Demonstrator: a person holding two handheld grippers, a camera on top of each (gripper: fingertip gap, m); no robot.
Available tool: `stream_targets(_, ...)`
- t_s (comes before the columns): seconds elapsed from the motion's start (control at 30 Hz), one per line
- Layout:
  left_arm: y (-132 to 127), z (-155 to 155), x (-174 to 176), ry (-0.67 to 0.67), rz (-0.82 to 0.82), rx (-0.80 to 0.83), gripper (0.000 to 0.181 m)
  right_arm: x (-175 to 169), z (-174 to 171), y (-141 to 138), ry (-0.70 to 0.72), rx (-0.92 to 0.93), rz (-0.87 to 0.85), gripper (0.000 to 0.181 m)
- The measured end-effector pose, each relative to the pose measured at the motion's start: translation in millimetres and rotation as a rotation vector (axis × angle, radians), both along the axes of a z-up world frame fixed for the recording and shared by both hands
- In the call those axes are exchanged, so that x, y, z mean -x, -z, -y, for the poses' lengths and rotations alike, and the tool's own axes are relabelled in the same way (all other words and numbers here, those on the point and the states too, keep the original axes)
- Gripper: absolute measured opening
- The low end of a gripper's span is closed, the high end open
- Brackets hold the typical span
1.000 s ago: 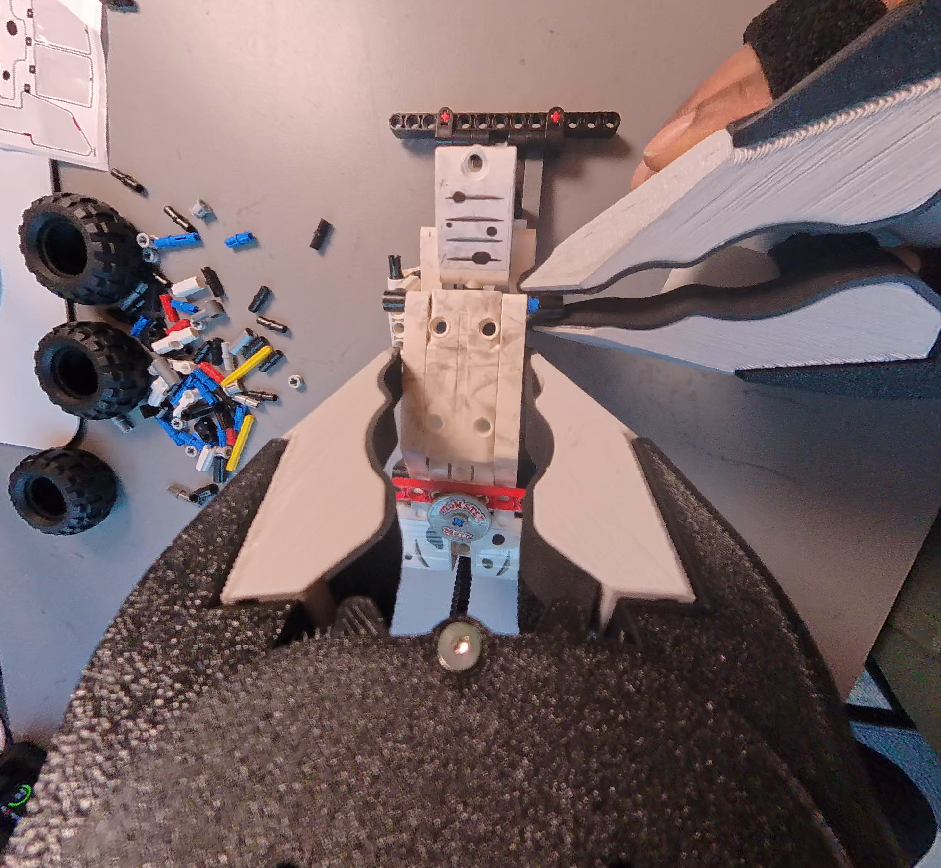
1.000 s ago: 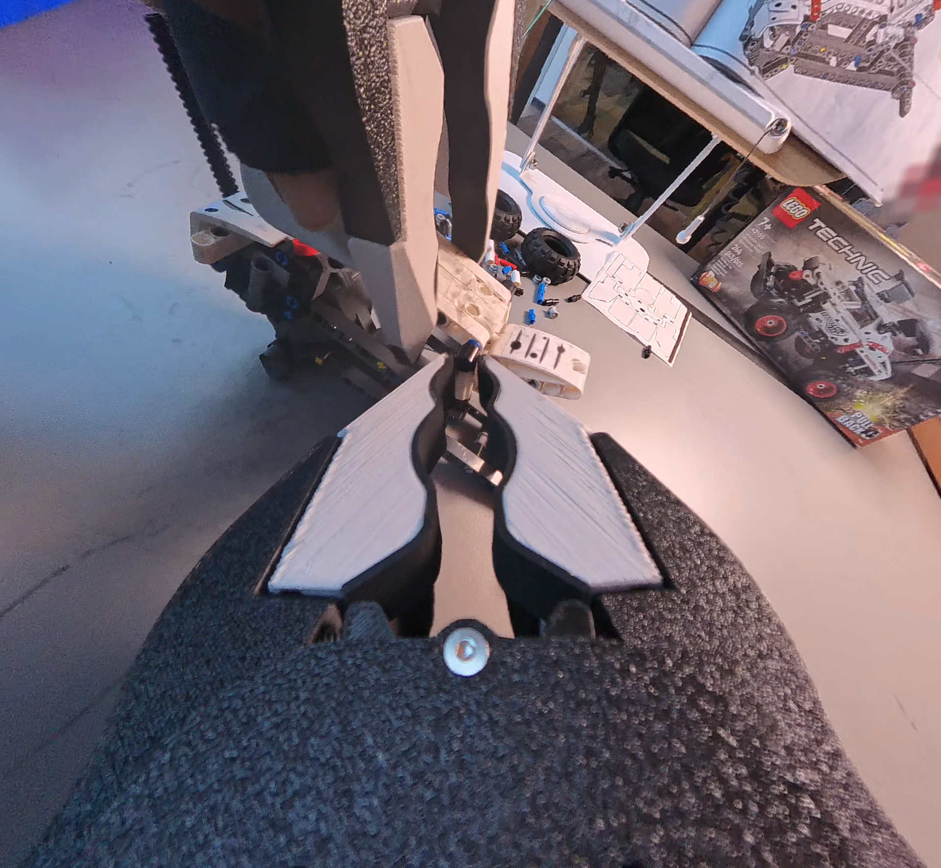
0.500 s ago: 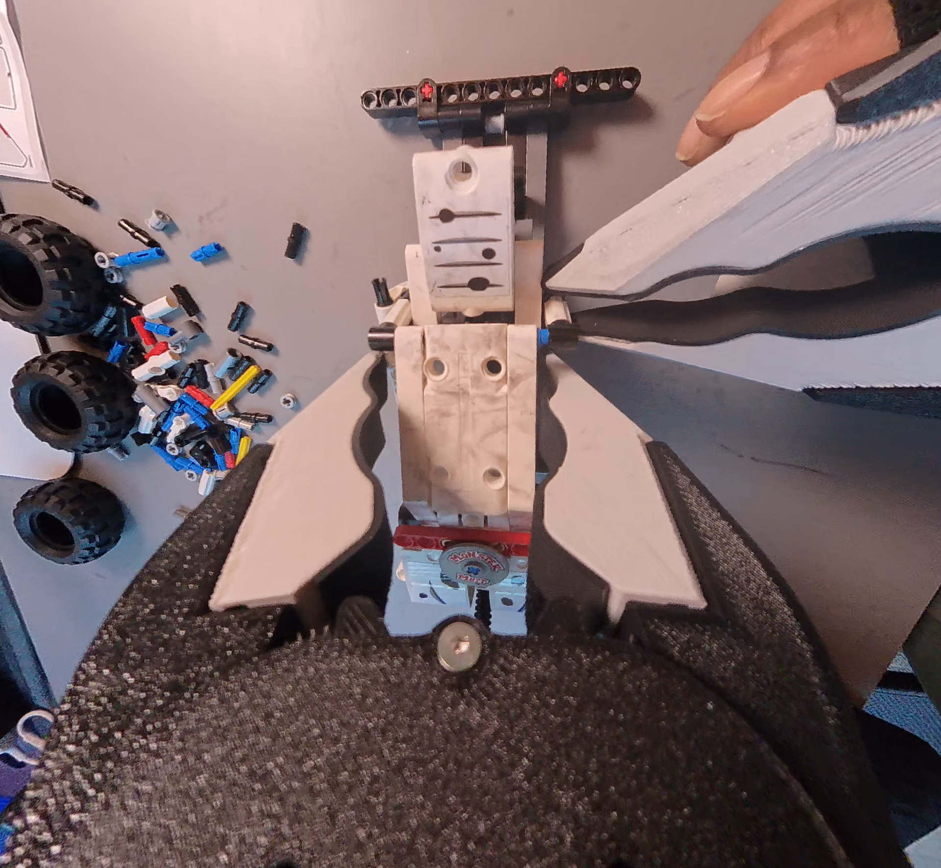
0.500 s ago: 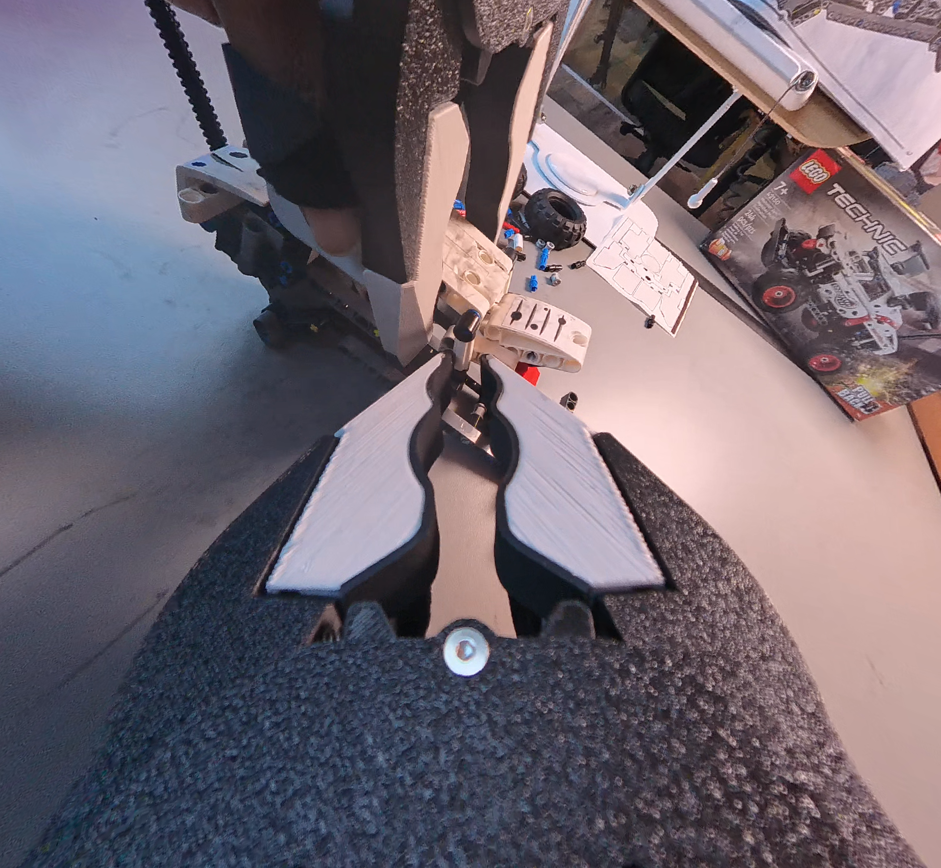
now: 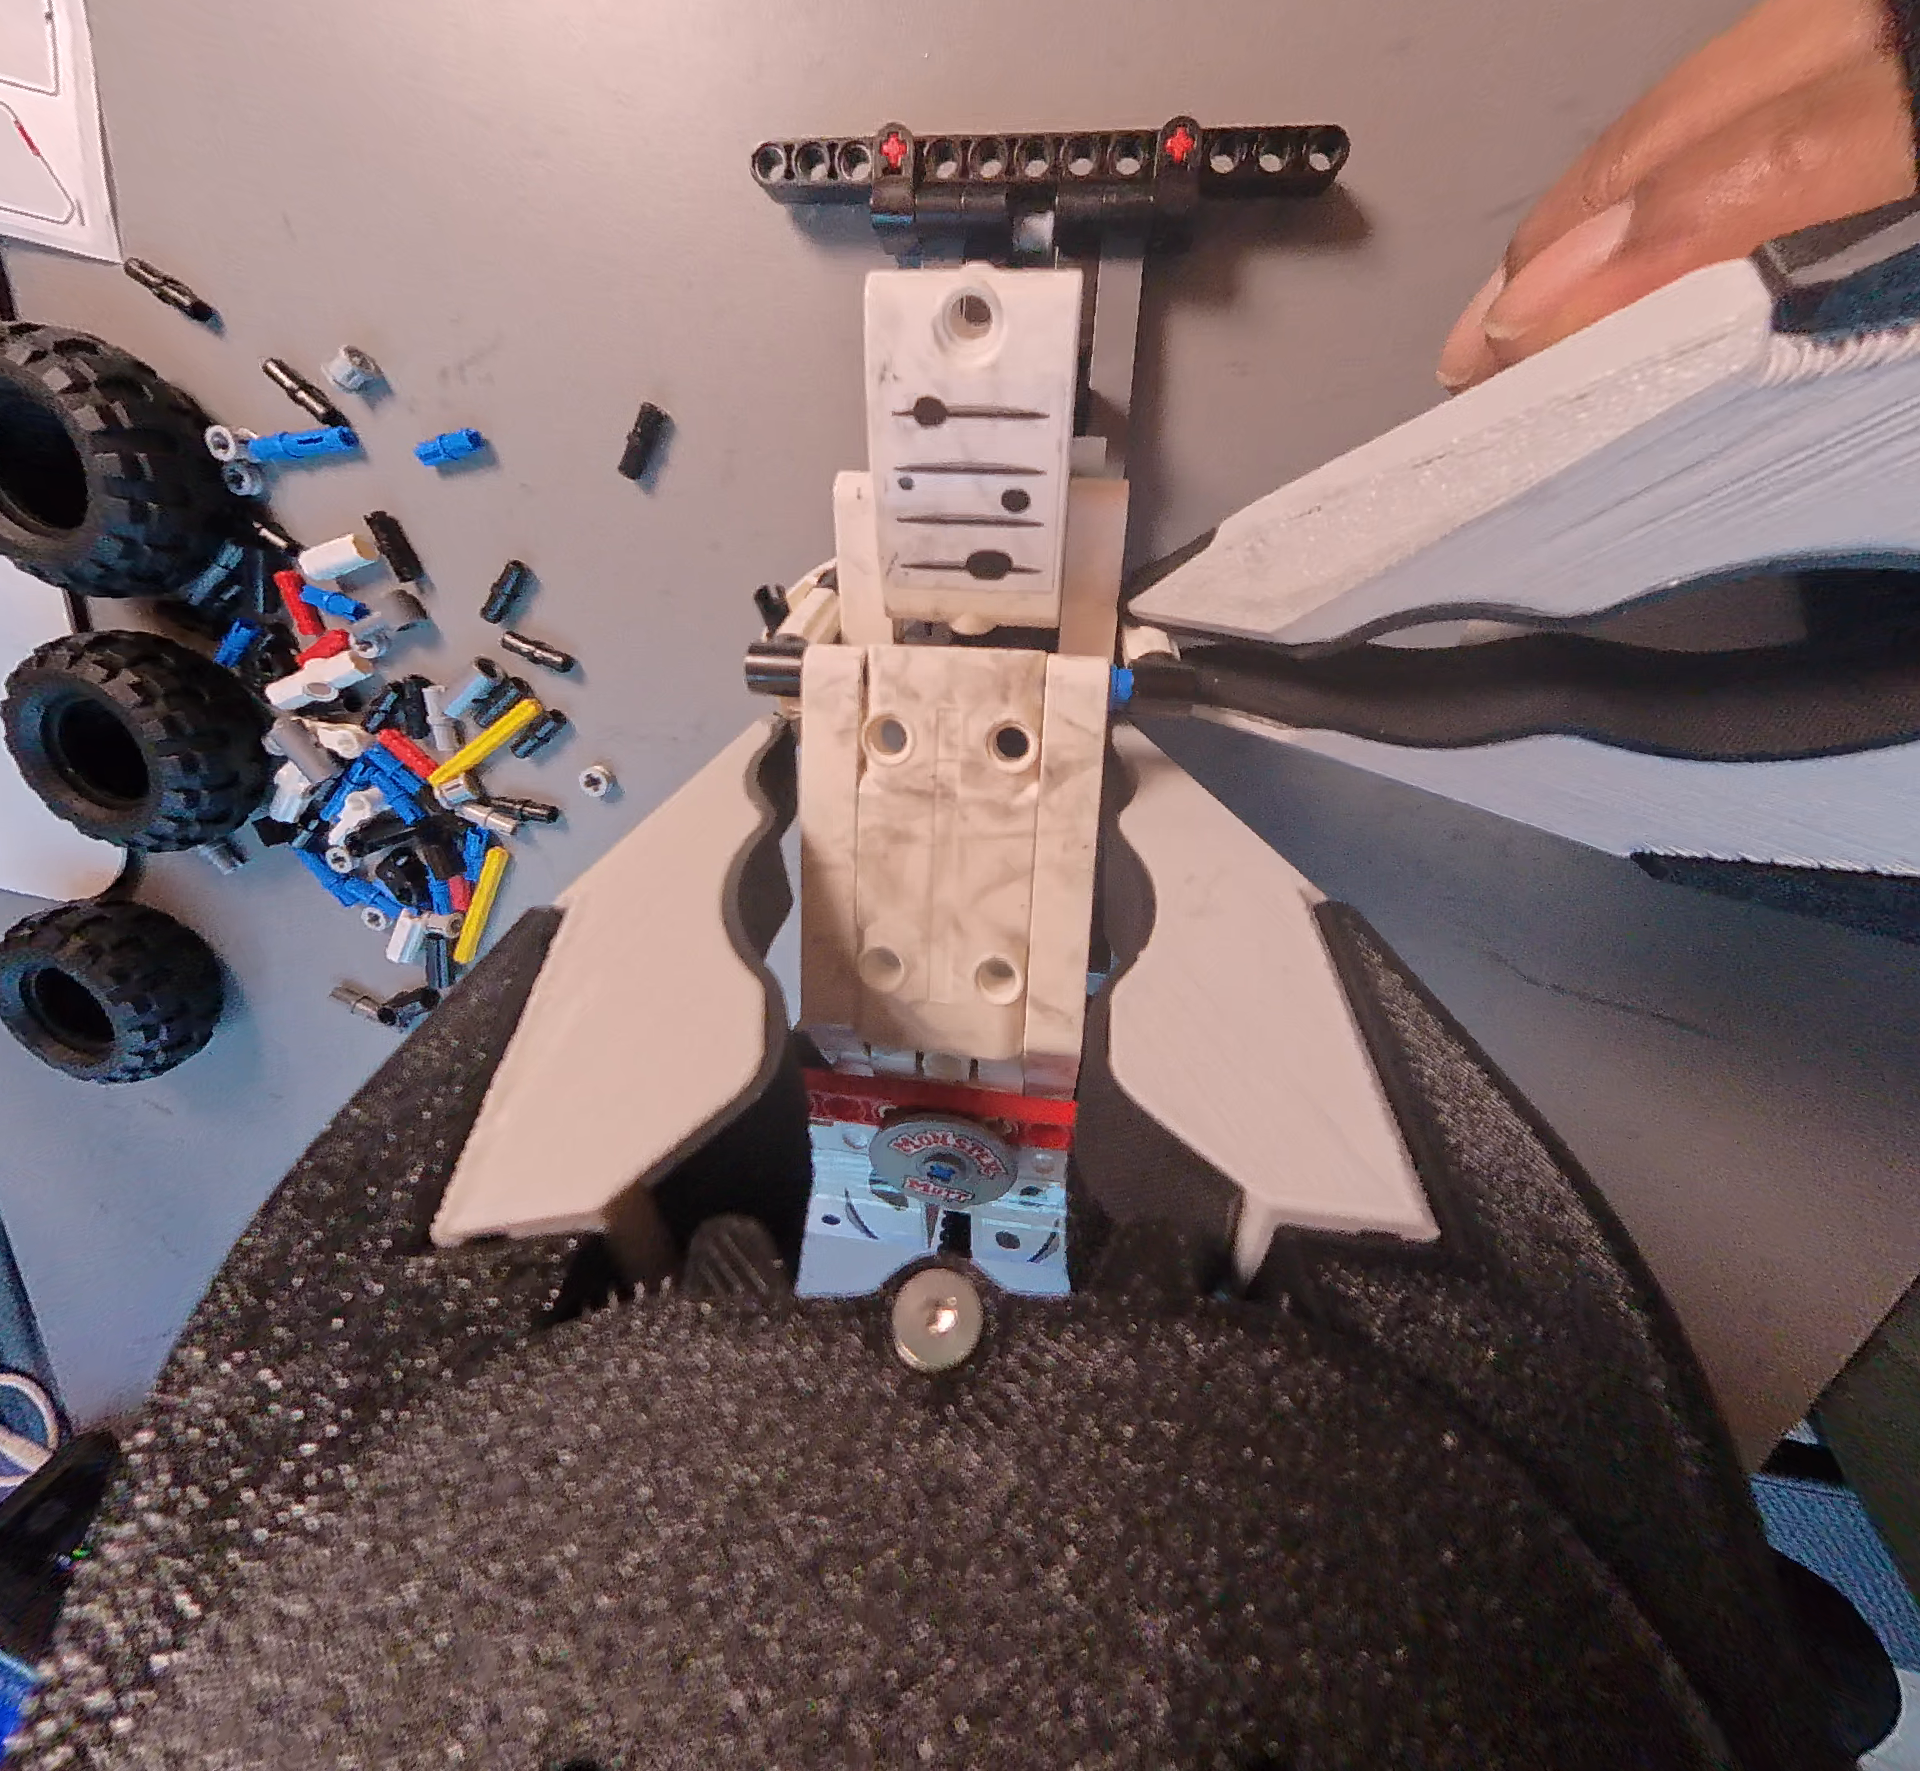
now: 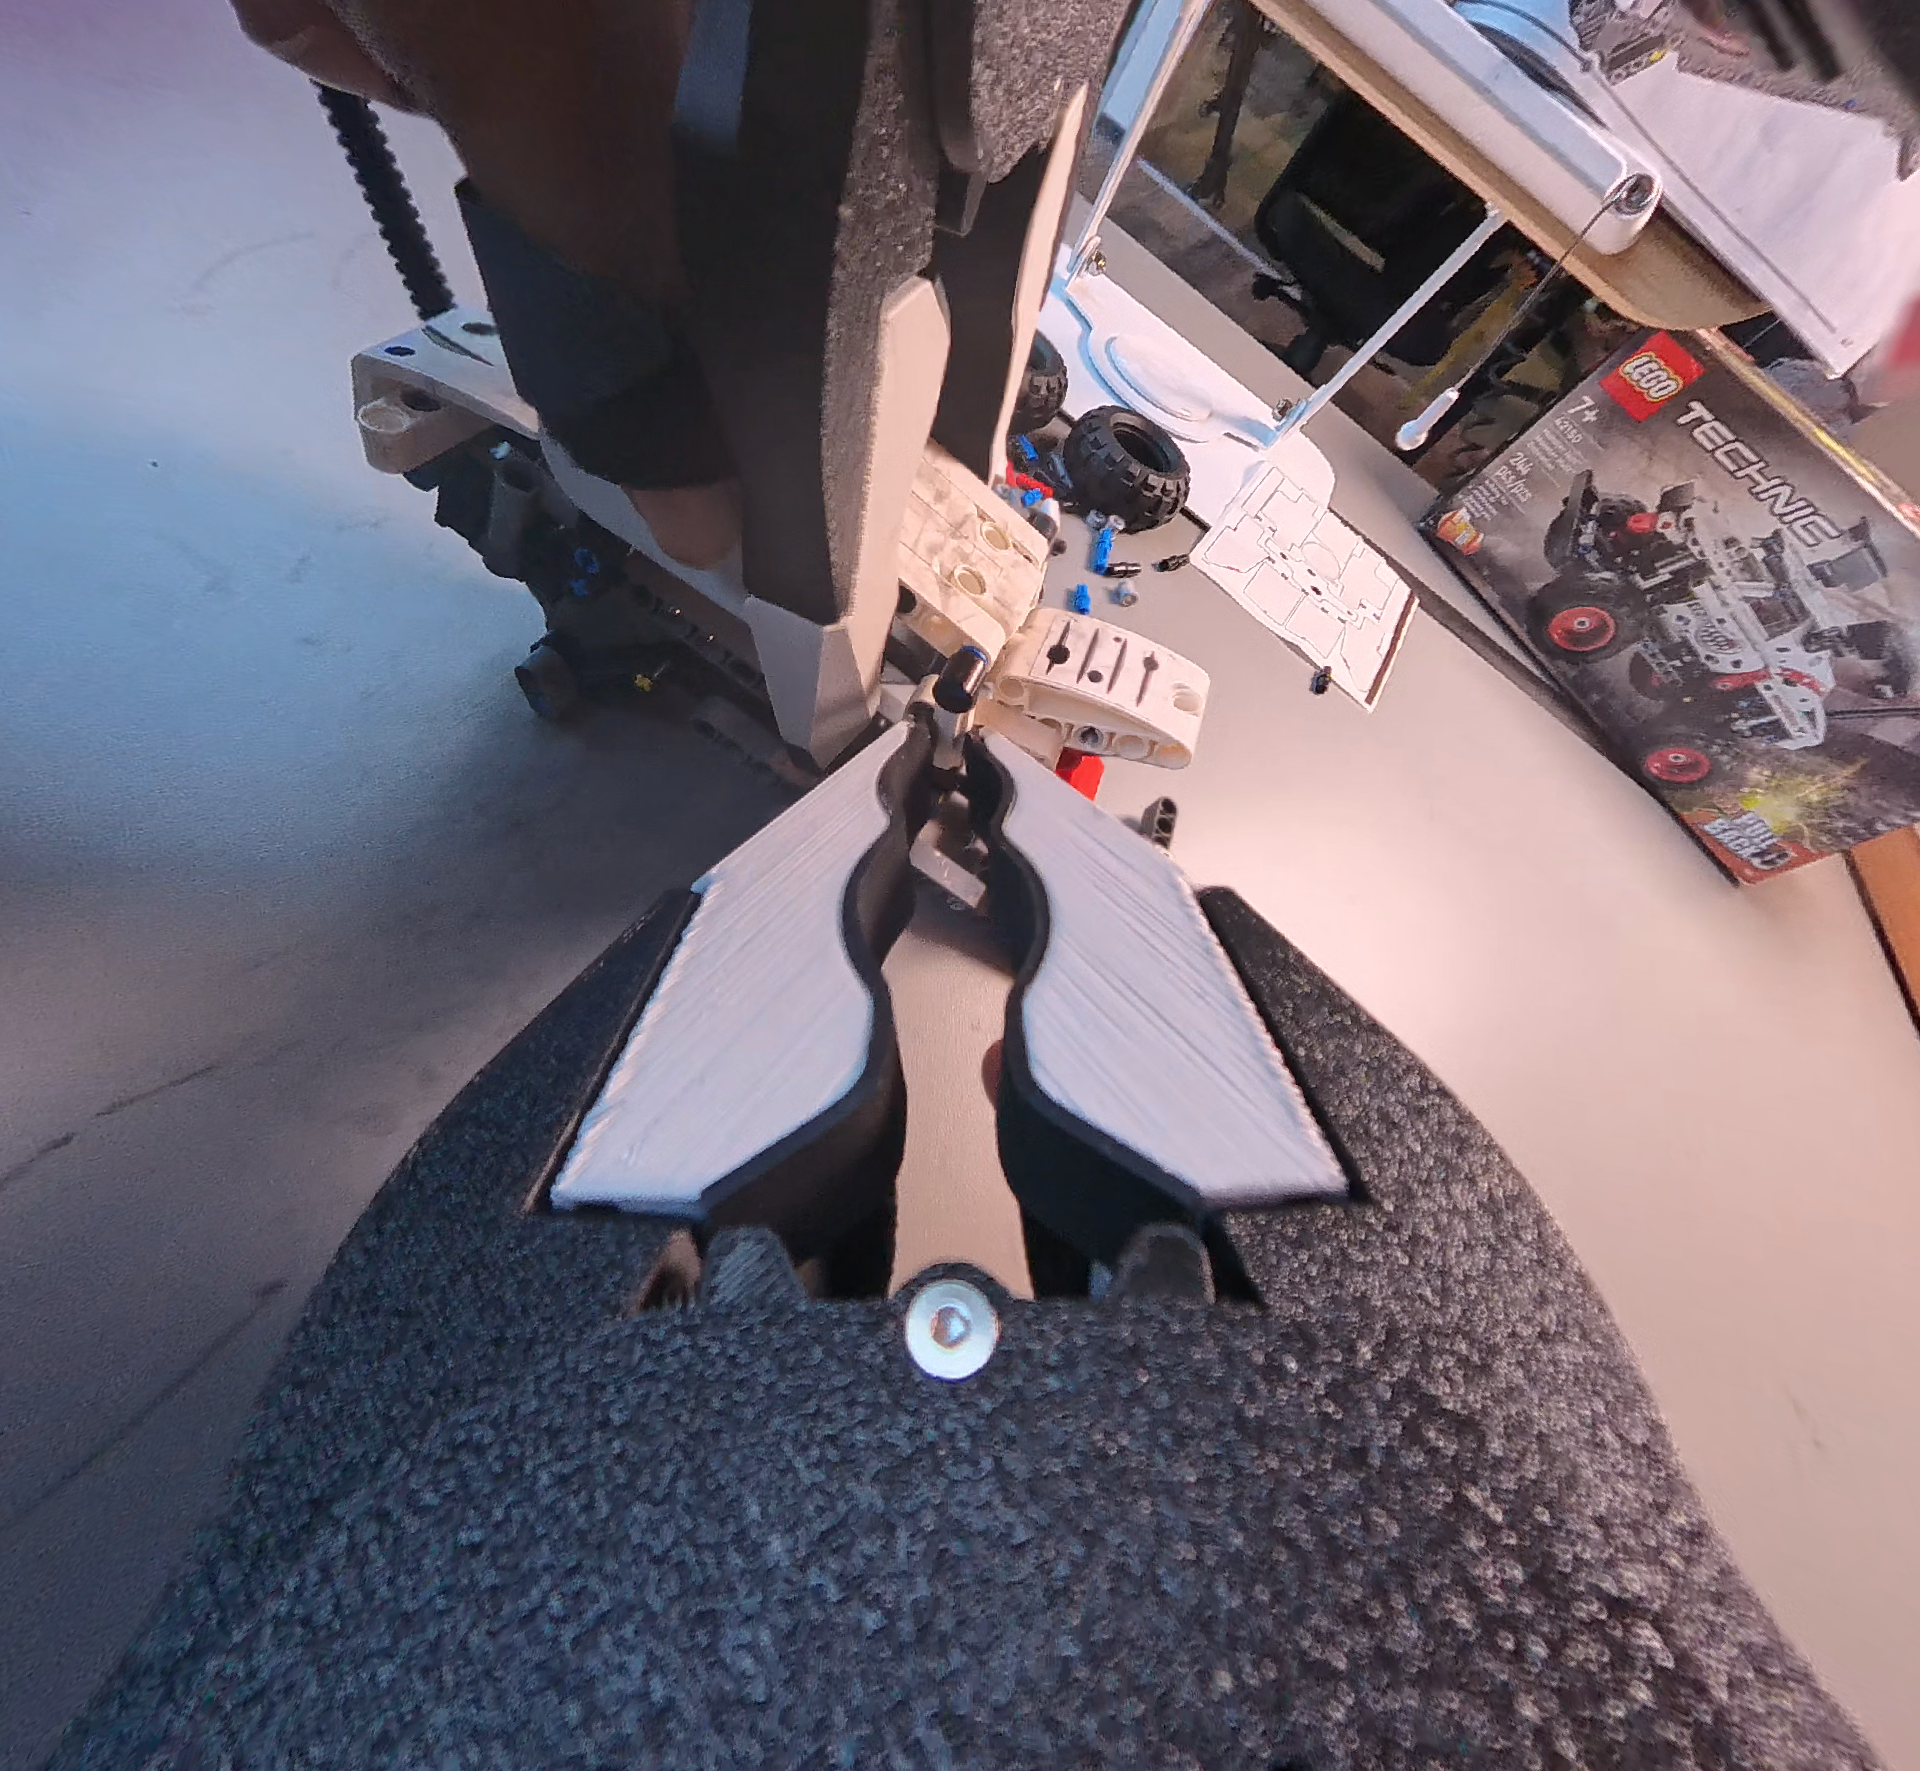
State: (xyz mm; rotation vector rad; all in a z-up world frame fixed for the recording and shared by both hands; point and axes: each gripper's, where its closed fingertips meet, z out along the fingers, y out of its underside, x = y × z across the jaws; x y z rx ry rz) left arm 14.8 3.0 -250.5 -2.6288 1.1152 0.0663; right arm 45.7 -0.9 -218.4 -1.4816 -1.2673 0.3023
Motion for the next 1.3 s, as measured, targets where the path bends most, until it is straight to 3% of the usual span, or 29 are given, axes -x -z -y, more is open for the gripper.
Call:
stream_targets(0.17,1,-3,5,-0.024,-0.015,-0.002,0.057,-2,5,2,-0.021,0.048,0.007,0.000)
stream_targets(0.23,0,-17,38,-0.144,-0.081,-0.038,0.056,-9,16,2,-0.021,0.066,-0.005,0.000)
stream_targets(0.27,0,-13,41,-0.142,-0.054,-0.017,0.056,-14,18,2,-0.011,0.064,-0.007,0.000)
stream_targets(0.37,0,1,23,-0.059,-0.033,0.005,0.056,-16,11,-6,0.014,0.098,-0.053,0.000)
stream_targets(0.63,0,1,19,-0.083,-0.001,0.006,0.057,20,-2,-3,-0.024,0.078,-0.086,0.011)
stream_targets(0.87,0,-1,20,-0.114,0.046,0.013,0.056,23,-7,-6,-0.038,-0.050,-0.096,0.004)
stream_targets(1.23,1,0,17,-0.101,0.022,-0.011,0.058,11,2,-2,-0.045,0.032,-0.103,0.003)
stream_targets(1.3,2,-9,35,-0.192,-0.006,-0.038,0.057,7,19,-7,-0.076,0.072,-0.140,0.002)
